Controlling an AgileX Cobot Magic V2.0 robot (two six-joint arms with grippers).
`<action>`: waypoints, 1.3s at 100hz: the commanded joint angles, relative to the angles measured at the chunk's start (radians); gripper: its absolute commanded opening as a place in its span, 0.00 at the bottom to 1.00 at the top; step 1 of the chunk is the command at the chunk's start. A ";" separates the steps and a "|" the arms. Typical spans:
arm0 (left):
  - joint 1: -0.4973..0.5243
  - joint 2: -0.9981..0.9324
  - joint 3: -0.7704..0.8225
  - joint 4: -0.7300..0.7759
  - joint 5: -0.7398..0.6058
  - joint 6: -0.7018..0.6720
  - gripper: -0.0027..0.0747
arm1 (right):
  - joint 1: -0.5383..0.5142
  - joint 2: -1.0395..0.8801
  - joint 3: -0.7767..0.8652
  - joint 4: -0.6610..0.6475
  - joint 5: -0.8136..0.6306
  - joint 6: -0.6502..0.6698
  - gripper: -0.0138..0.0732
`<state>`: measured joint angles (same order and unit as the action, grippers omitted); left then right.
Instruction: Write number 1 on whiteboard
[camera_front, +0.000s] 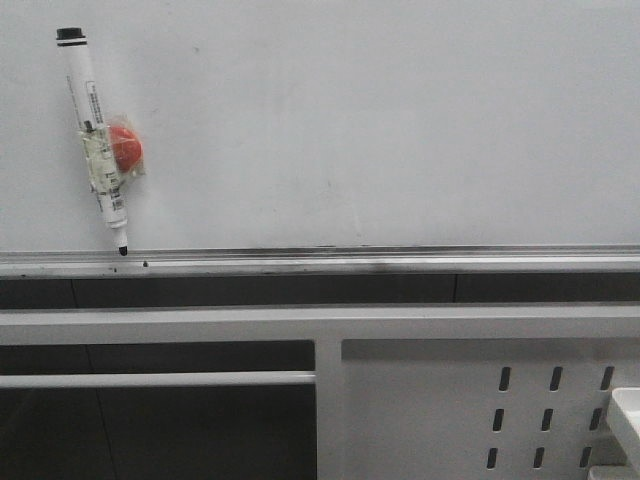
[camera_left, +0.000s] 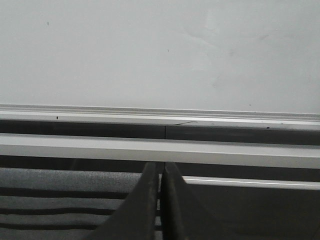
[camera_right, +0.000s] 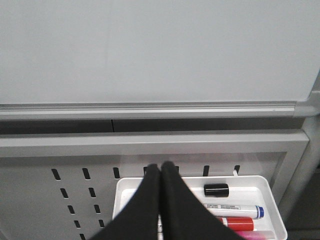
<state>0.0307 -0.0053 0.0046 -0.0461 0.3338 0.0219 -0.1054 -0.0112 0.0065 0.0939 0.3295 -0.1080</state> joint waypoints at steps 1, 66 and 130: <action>0.002 -0.023 0.034 0.004 -0.060 0.001 0.01 | -0.004 -0.021 0.016 -0.008 -0.023 -0.002 0.08; 0.002 -0.023 0.034 -0.155 -0.324 -0.001 0.01 | -0.004 -0.021 0.014 -0.011 -0.217 -0.002 0.08; 0.002 0.028 -0.141 -0.106 -0.149 -0.001 0.01 | -0.004 0.001 -0.162 0.211 -0.135 0.030 0.08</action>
<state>0.0307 -0.0053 -0.0316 -0.1251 0.1953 0.0219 -0.1054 -0.0128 -0.0420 0.2623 0.0945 -0.0840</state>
